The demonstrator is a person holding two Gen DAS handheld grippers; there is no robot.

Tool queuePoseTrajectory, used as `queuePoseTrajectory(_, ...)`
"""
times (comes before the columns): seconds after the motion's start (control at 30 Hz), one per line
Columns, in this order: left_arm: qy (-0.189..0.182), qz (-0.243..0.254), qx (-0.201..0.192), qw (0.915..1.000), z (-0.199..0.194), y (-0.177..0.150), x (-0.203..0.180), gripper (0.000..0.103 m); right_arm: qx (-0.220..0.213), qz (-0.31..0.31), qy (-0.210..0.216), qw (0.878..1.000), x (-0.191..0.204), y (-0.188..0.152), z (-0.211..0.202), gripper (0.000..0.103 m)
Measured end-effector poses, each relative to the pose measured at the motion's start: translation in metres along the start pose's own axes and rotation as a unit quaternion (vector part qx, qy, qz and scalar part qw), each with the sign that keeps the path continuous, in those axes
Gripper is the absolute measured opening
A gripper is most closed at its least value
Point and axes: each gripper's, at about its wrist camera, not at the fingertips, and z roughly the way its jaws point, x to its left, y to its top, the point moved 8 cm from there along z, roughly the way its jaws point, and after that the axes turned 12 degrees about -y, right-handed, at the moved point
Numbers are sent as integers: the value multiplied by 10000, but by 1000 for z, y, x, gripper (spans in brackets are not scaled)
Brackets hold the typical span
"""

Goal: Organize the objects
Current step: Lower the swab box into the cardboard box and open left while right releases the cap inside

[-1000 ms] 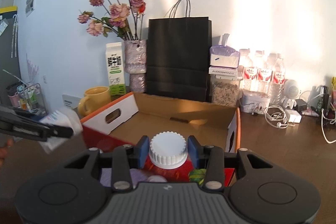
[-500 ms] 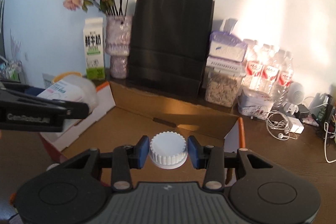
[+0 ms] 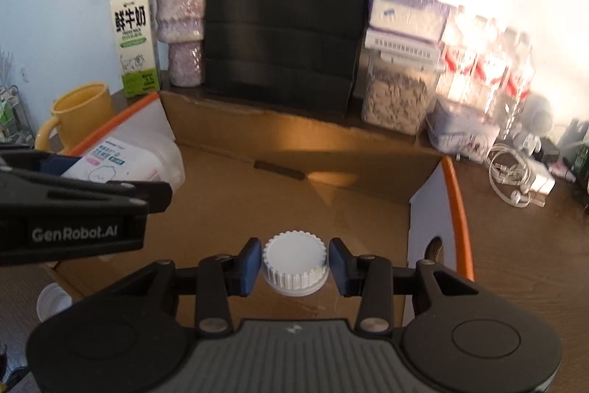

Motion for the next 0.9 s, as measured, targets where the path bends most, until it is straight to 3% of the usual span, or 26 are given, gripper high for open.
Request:
queuePoseTrajectory(0.03,5,3,12,10000,1,-1,0,78,29,-14,3,10000,1,-2,1,40)
queuePoseTrajectory(0.07,7,3,-27,10000,0,-1,1,85,45,-22,12,10000,1,-4,2,51)
queuePoseTrajectory(0.1,11,7,-83,10000,-2,-1,1,99,37,-13,18,10000,1,-4,1,70)
queuePoseTrajectory(0.17,81,51,-222,9997,-7,1,2,103,-13,8,37,10000,0,-5,-2,96)
queuePoseTrajectory(0.57,110,-80,-227,9996,-20,-7,11,103,-243,59,117,9996,0,-5,-22,102)
queuePoseTrajectory(0.9,5,82,-845,9964,-87,-10,4,103,-904,257,208,9954,-16,-8,-84,103)
